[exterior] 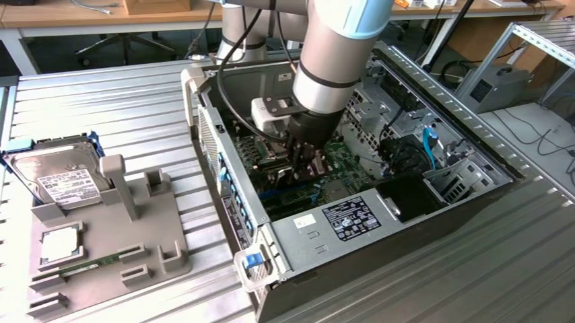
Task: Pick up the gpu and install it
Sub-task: 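Insert the gpu into the slot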
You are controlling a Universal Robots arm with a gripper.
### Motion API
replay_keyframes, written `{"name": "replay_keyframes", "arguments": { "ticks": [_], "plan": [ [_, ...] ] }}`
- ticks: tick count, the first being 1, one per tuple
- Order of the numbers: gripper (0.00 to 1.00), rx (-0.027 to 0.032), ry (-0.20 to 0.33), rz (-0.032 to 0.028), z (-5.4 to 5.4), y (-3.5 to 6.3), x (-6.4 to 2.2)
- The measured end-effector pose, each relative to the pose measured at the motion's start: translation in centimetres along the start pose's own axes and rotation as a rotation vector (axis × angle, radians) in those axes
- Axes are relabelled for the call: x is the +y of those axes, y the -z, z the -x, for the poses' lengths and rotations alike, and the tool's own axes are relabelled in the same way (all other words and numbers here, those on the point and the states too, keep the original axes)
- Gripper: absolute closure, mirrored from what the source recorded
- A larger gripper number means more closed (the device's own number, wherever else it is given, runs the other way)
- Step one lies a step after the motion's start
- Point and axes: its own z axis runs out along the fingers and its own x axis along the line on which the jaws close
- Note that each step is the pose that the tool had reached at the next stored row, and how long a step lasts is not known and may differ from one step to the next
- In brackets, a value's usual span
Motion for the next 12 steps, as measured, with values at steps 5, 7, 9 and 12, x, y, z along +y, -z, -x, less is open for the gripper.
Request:
{"name": "replay_keyframes", "arguments": {
  "ticks": [5,7,9,12],
  "plan": [
    [0.73,-0.0003,0.0,-0.0002,0.0,-0.11,0.03],
    [0.73,-0.0007,0.0,-0.0003,0.0,-0.08,0.03],
    [0.73,-0.0004,0.0,-0.0001,0.01,0.13,0.04],
    [0.73,-0.0008,0.0,-0.0003,0.01,0.18,0.04]
  ]
}}
